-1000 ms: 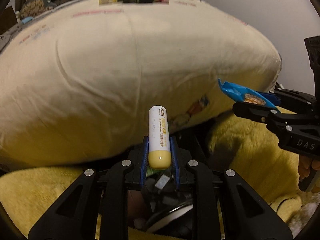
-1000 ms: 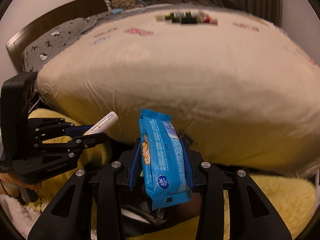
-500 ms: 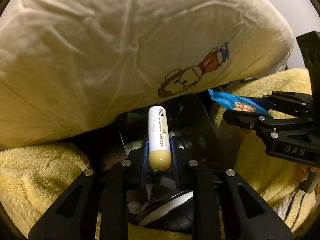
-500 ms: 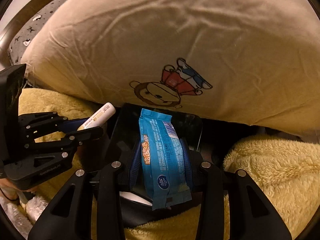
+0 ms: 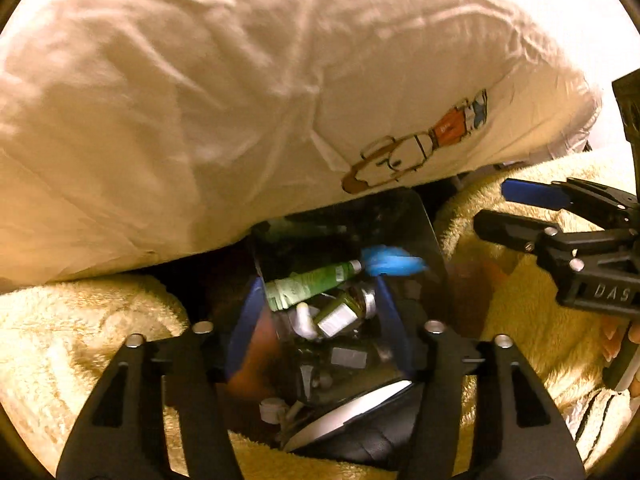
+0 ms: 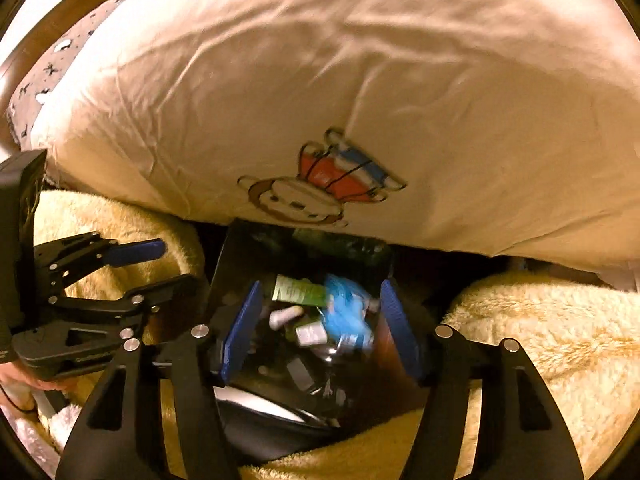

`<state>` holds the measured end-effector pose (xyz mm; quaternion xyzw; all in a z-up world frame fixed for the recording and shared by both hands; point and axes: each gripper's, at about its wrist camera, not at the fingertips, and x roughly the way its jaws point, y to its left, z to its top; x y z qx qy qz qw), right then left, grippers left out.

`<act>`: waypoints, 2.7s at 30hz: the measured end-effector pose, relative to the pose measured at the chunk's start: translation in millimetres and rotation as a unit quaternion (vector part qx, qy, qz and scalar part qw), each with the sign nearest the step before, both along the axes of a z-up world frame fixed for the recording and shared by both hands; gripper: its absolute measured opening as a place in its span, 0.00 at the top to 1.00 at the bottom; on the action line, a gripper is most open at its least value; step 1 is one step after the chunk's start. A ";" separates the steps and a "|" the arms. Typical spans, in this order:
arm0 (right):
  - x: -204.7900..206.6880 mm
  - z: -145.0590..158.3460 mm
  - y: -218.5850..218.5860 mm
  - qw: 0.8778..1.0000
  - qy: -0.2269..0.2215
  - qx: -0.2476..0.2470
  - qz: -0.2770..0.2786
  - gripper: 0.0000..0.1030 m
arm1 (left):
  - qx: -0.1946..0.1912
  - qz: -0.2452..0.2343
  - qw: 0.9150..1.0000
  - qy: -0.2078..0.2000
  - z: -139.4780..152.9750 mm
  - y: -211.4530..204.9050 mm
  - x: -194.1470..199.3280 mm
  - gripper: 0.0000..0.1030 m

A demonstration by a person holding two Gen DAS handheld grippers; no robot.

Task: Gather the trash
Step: 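Raise both tools back over the remaining items, then grasp the black thread spool with left tool while right tool grasps pink-yellow hair ties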

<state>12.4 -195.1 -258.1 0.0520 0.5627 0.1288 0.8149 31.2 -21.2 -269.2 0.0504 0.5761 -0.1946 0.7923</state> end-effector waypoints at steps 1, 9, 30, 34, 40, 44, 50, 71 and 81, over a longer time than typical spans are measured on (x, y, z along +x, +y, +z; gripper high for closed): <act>-0.1 3.5 -3.8 1.000 -0.007 -0.005 -0.006 0.32 | 0.002 0.002 1.000 -0.006 3.9 2.4 0.5 0.42; -0.5 62.6 -18.5 0.995 -0.098 -0.026 -0.024 0.25 | 0.006 0.005 0.997 -0.079 63.7 14.3 1.3 0.27; 156.2 167.8 -58.9 0.972 -0.218 -0.049 -0.072 0.22 | -0.007 0.051 0.976 -0.211 168.2 19.3 131.3 0.16; 196.4 159.3 -58.2 0.974 -0.205 -0.047 -0.079 0.23 | -0.004 0.055 0.974 -0.221 171.2 7.8 163.3 0.16; 251.6 144.7 -57.4 0.977 -0.189 -0.051 -0.080 0.39 | -0.004 0.054 0.975 -0.214 165.9 -8.8 202.3 0.16; 283.3 134.7 -55.6 0.983 -0.161 -0.041 -0.075 0.40 | -0.006 0.050 0.978 -0.204 158.6 -17.0 216.2 0.16; 317.5 133.4 -42.6 0.983 -0.157 -0.072 -0.065 0.40 | -0.016 0.045 0.981 -0.190 153.0 -25.3 231.2 0.16; 283.0 152.3 -97.0 0.976 -0.192 -0.047 -0.092 0.67 | -0.036 0.024 0.986 -0.164 145.8 -100.6 276.9 0.17; 266.6 148.6 -117.4 0.975 -0.197 -0.038 -0.097 0.67 | -0.006 0.055 0.985 -0.164 142.7 -126.6 306.1 0.26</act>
